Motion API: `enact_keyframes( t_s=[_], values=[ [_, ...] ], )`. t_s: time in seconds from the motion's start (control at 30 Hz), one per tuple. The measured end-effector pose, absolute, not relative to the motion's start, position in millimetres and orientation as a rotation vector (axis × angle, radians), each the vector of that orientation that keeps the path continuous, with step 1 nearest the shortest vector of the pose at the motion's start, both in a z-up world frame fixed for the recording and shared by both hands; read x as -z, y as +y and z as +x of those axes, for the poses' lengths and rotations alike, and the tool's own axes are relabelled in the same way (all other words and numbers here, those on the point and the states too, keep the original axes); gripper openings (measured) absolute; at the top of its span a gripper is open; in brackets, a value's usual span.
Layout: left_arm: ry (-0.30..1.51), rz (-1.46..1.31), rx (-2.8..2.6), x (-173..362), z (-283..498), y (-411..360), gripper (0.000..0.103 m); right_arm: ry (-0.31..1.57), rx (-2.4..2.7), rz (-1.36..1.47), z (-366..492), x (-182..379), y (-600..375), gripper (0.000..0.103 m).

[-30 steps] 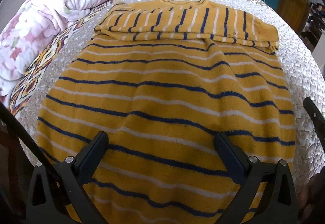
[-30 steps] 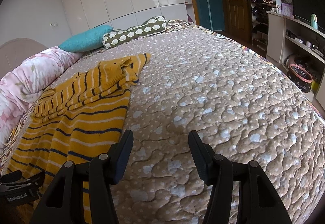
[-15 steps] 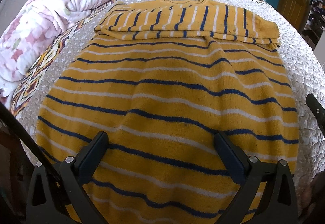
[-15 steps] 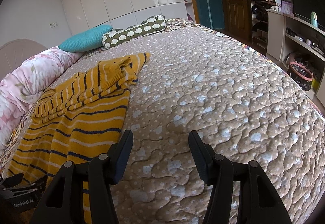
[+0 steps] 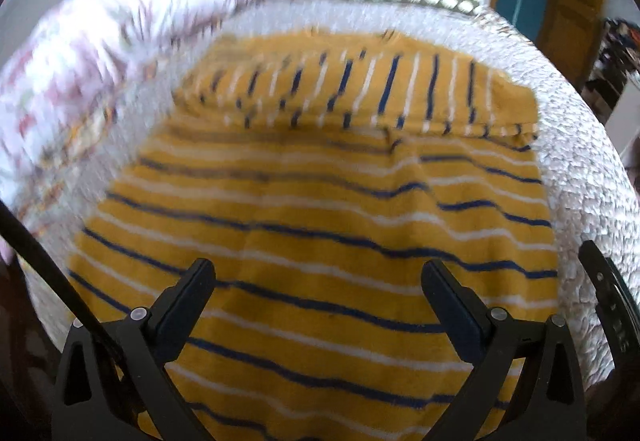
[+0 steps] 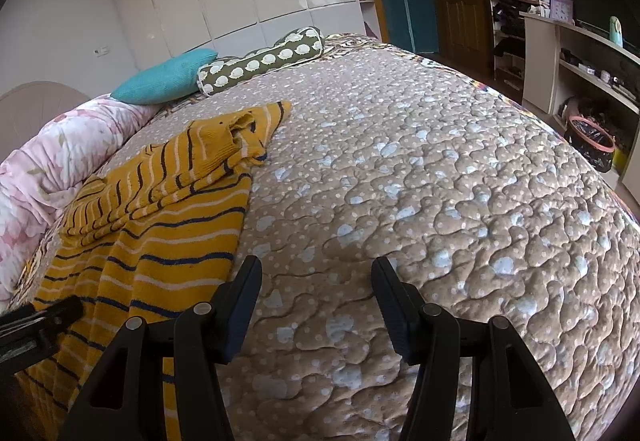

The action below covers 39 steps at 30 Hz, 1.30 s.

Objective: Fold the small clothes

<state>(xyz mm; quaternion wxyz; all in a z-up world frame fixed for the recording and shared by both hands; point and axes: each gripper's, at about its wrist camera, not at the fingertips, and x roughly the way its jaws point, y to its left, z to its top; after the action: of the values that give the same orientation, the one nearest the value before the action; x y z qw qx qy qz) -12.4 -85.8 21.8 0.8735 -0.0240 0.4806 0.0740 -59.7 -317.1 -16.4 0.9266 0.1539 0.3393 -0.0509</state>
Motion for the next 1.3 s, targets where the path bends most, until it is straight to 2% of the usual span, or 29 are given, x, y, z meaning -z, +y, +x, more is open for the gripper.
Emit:
enact_keyframes(
  t_s=[0.1,0.33,0.53,0.7,0.8,1.3],
  values=[
    [1.072,-0.093,-0.152,-7.2,-10.4,-80.7,0.103,0.699,0.102,0.323,-59.3,16.7,-318.0,0.062],
    [0.973,-0.120,-0.141,-36.6,-3.6,-76.5,0.103,0.704,0.101,0.331,-59.5,16.8,-319.0,0.062],
    [0.957,-0.088,-0.176,-46.5,42.7,-77.1,0.103,0.704,0.101,0.331,-59.2,17.0,-319.5,0.062],
    [0.930,0.005,-0.197,-37.4,72.5,-90.9,0.103,0.705,0.100,0.333,-59.5,17.4,-319.8,0.062],
    [0.998,0.052,-0.176,-16.5,79.6,-102.9,0.103,0.708,0.100,0.332,-59.1,17.7,-319.3,0.062],
    [1.038,-0.012,-0.092,-4.5,9.7,-88.1,0.103,0.711,0.099,0.332,-58.0,17.7,-318.0,0.064]
  ],
)
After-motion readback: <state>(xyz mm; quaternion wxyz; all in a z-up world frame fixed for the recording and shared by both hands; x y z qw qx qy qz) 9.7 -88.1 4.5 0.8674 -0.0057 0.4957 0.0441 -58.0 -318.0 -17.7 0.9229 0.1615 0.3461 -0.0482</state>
